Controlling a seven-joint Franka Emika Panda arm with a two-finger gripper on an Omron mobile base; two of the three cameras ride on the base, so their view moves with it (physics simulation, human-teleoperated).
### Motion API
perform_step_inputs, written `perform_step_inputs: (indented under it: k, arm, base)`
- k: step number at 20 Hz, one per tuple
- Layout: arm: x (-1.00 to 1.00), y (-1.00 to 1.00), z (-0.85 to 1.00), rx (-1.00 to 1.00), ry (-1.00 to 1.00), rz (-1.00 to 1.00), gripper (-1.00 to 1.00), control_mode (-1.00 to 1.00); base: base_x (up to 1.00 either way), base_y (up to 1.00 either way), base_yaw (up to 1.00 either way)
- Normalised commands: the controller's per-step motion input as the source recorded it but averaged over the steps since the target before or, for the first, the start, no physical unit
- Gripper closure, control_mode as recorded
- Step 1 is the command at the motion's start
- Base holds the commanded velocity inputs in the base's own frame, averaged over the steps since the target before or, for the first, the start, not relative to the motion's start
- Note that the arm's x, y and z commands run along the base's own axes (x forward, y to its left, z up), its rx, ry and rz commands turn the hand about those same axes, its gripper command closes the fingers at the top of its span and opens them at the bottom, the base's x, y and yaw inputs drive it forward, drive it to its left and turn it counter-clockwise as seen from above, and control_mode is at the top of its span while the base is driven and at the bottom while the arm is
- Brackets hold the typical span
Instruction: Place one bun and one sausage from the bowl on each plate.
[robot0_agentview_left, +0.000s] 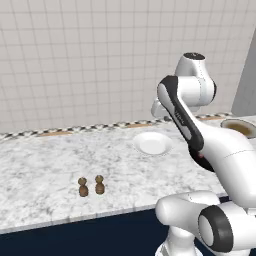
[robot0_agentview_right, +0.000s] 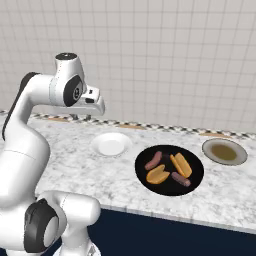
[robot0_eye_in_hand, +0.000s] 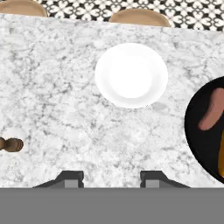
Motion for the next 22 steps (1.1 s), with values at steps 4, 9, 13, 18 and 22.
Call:
perform_step_inputs:
  k: [4,9,13,18,22]
  arm:
    - [0.00,0.00,0.00,0.00,0.00,0.00,-1.00,1.00]
    - [0.00,0.00,0.00,0.00,0.00,0.00,-1.00,1.00]
    - [0.00,0.00,0.00,0.00,0.00,0.00,-1.00,1.00]
    - [0.00,0.00,0.00,0.00,0.00,0.00,-1.00,1.00]
    - [0.09,0.00,0.00,0.01,0.00,0.00,-1.00,-1.00]
  base:
    - [-0.01,-0.34,-0.02]
    - [0.00,-1.00,-0.04]
    - [0.03,-0.82,-0.02]
    - [0.41,-0.37,0.00]
    - [0.54,-0.05,0.00]
